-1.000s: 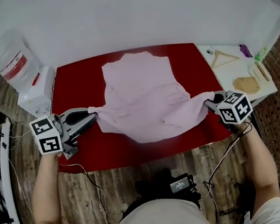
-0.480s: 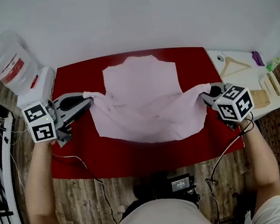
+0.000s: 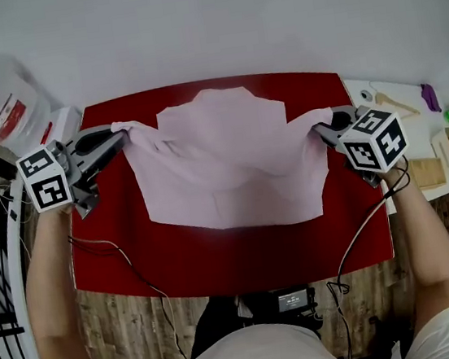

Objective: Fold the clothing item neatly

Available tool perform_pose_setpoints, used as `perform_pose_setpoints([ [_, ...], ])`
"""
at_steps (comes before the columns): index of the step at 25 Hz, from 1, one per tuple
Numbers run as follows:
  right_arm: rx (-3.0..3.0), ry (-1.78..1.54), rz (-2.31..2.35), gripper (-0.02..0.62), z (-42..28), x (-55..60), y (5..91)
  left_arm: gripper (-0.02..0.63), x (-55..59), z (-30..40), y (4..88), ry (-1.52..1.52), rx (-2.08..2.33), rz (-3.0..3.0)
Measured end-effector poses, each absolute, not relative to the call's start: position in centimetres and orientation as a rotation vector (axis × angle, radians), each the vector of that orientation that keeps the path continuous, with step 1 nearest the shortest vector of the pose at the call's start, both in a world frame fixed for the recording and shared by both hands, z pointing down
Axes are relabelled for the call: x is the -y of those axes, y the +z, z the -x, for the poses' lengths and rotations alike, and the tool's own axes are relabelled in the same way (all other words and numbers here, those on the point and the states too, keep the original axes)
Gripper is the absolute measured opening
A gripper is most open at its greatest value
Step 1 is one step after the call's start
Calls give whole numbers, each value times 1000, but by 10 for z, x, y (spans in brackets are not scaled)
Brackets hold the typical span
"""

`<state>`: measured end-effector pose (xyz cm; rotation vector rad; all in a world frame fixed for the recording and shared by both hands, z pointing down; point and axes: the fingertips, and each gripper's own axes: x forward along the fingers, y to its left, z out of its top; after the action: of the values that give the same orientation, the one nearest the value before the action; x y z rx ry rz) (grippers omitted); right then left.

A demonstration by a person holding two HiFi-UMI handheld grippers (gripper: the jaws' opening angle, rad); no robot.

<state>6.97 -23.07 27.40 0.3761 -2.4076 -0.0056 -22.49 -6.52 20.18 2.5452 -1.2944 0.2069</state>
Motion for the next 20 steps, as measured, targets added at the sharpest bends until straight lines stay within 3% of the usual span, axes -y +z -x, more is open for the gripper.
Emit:
perform_pose_setpoints([
  [12,2293,98,-444,23,-23,334,314,23,182,286,252,159,1204,-2464],
  [20,2274,139,-518,23,-25,354,340,23,195,309,282,144,1197,-2446],
])
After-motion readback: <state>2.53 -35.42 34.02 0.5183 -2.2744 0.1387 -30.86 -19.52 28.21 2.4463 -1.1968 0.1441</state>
